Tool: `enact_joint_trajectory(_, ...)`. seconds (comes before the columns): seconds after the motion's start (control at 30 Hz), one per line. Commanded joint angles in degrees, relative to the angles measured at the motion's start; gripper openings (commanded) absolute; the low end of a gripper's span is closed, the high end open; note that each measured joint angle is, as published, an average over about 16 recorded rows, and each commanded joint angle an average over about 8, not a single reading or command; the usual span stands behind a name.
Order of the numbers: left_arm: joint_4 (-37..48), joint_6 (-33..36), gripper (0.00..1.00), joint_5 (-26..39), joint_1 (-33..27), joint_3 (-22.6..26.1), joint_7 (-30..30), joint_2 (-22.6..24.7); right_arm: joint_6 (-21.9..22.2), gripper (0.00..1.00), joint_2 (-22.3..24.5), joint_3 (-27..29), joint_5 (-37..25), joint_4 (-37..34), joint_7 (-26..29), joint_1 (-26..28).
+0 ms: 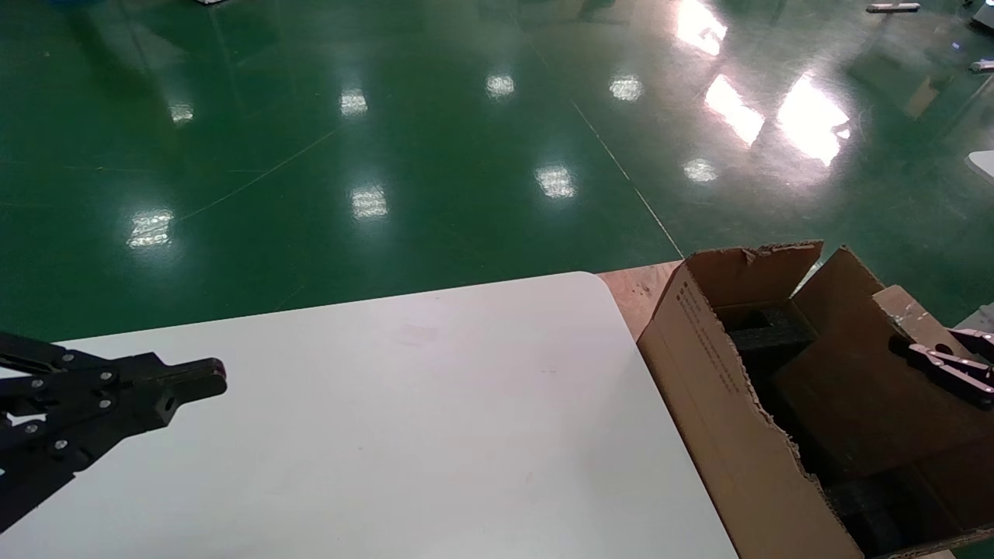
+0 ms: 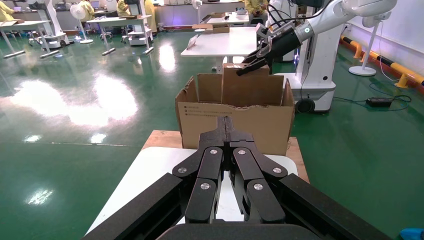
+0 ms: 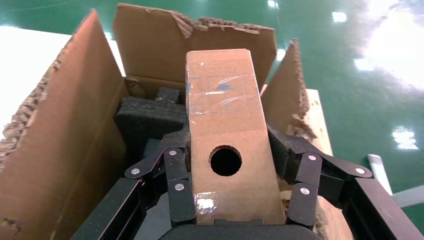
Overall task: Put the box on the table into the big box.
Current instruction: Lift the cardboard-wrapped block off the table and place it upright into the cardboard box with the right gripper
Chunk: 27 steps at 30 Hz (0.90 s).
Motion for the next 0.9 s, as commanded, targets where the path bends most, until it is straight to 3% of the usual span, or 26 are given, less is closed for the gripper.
enact_joint_trajectory(0.03,0.0,0.0,0.0,0.0,0.0,0.0,0.0,0.0,-0.2,0.0,-0.4,-0.1,0.0,-1.5,-0.5,0.3)
enact_joint_trajectory(0.43,0.0,0.0,0.0,0.0,0.0,0.0,0.0,0.0,-0.3,0.0,-2.4,-3.2,-1.4,-9.7,-3.4,5.8)
enact_joint_trajectory(0.9,0.0,0.0,0.0,-0.1,0.0,0.1,0.0,0.0,-0.9,0.0,-9.2,-4.9,-3.5,-22.3,-6.5,13.2)
